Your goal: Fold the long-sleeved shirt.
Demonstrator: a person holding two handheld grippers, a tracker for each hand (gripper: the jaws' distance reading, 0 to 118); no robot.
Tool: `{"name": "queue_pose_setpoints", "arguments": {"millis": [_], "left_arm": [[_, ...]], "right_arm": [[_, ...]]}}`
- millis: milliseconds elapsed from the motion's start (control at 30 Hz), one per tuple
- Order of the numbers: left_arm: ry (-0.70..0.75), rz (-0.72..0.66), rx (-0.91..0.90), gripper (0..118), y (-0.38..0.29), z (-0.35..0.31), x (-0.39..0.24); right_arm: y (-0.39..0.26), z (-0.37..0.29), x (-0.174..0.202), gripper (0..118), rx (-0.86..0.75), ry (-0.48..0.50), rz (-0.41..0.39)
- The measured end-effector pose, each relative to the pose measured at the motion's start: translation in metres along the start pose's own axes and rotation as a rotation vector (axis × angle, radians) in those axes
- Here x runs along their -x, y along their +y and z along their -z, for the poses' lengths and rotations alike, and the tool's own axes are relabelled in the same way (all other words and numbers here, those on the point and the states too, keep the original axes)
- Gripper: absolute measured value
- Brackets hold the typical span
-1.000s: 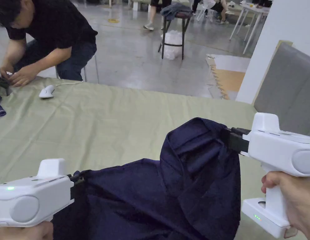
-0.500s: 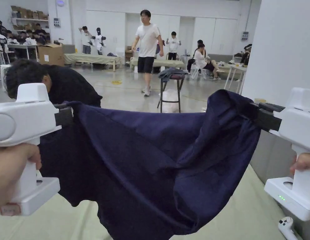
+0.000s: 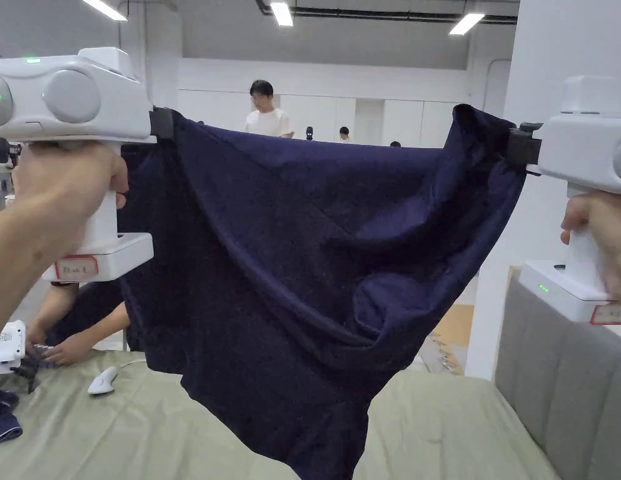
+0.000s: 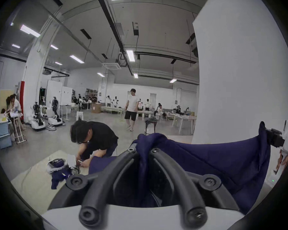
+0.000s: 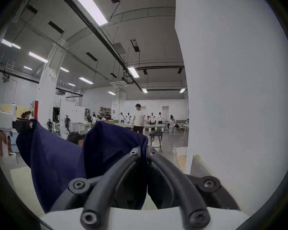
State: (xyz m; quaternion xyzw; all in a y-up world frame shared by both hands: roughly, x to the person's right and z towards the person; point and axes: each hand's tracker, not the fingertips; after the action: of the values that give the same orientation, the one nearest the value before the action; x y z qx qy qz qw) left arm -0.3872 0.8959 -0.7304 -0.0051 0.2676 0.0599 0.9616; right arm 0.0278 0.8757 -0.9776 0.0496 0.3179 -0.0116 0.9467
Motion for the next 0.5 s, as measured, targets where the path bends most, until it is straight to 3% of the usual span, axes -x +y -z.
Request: {"name": "queue_pose_setpoints", "arguments": {"millis": [67,167,400,500], "left_arm": [[0.078,0.009,-0.028,14,0.015,0.017,-0.004],[0.086,0.025,-0.058,14,0.037,0.040,-0.007],[0.109,0.075,-0.139,14,0.069,0.081,-0.006],[0.105,0.080,-0.154,14,0.062,0.091,-0.007]], "right_arm": [[0.011,0.025,0.002,3,-0.013,0.001,0.010],[0.026,0.059,0.014,3,-0.040,-0.010,-0.038],[0.042,0.114,0.031,3,-0.130,-0.067,-0.057],[0.031,0.124,0.029,3,-0.157,-0.072,-0.030]]}}
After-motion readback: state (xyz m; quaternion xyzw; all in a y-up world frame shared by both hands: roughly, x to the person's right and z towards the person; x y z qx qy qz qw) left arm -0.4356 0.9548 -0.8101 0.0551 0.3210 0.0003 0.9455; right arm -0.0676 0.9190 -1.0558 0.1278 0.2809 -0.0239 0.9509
